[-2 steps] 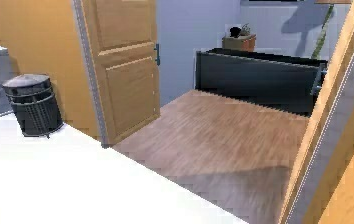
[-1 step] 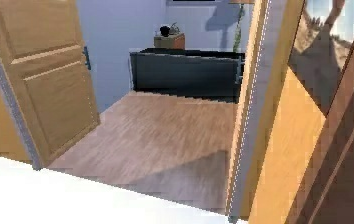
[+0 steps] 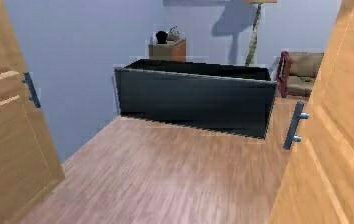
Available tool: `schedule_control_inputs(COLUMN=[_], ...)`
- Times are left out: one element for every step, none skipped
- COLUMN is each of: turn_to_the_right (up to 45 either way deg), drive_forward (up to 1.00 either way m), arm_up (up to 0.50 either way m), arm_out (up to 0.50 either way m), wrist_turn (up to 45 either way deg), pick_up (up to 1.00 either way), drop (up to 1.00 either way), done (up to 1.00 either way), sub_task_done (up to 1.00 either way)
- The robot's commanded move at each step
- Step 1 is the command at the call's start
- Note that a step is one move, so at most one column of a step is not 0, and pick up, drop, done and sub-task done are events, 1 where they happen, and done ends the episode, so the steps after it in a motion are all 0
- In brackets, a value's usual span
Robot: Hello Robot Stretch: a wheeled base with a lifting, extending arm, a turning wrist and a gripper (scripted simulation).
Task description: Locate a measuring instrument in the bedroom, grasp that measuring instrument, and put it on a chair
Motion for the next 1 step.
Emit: schedule_control_inputs(turn_to_the_right=[0.0], drive_forward=[1.0], arm_up=[0.0], arm_out=[0.0], wrist_turn=[0.0], pick_up=[0.0], drop=[0.0], done=[0.0], sub_task_done=[0.0])
